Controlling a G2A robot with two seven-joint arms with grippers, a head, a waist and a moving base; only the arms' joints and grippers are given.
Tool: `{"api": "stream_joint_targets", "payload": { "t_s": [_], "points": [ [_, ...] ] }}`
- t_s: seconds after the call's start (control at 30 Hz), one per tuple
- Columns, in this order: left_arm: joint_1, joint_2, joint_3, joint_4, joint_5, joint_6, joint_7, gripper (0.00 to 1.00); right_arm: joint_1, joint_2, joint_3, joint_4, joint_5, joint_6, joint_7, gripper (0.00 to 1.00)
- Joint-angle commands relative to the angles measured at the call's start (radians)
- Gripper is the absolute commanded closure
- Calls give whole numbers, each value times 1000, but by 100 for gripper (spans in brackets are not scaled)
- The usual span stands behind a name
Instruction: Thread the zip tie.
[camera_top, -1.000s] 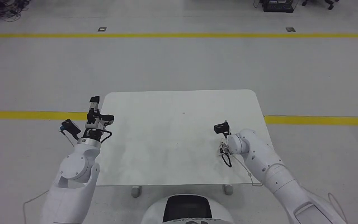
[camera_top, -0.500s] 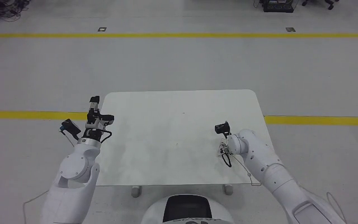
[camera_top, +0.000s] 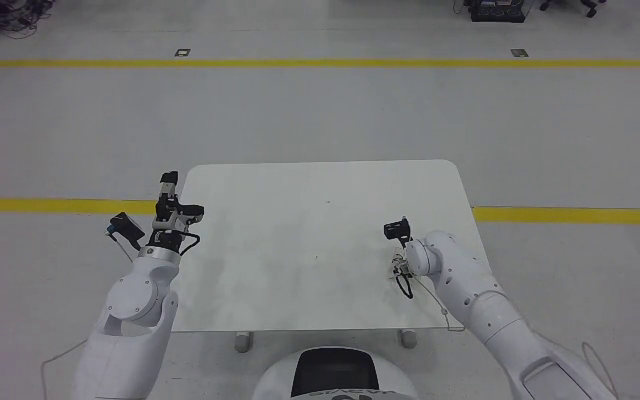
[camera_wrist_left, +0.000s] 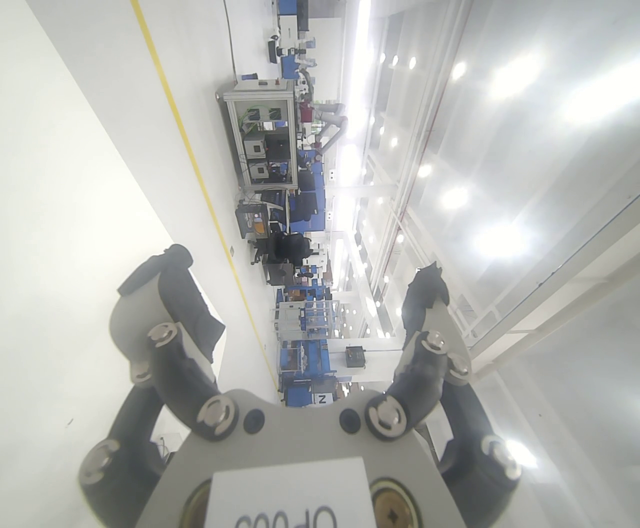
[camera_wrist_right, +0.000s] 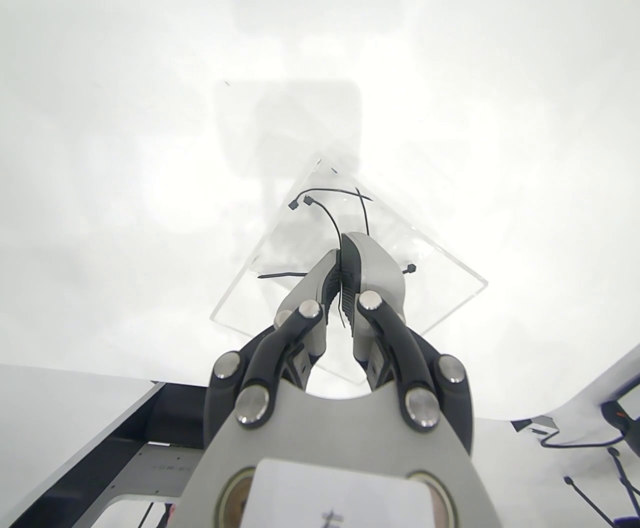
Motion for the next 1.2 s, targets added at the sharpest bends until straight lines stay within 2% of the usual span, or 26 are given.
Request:
{"api": "stream_joint_targets", "payload": {
  "t_s": [0.0,0.27,0.5,0.63,0.87,1.0,1.17],
  "points": [
    [0,0,0,0,0,0,0,0,2,-2,-1,3,-2,1,1,100],
    [0,0,0,0,0,0,0,0,-1,-1,13,-23,-11,-1,9,100],
    [0,0,0,0,0,0,0,0,-38,19,81,-131,-4,-26,42,100],
    [0,0,0,0,0,0,0,0,-71,35,141,-200,20,-57,59,100],
    [0,0,0,0,0,0,0,0,-131,59,265,-281,145,-135,65,100],
    [0,0,0,0,0,0,0,0,-155,70,322,-291,222,-179,66,100],
    [0,0,0,0,0,0,0,0,-166,77,358,-288,279,-206,72,100]
  ]
}}
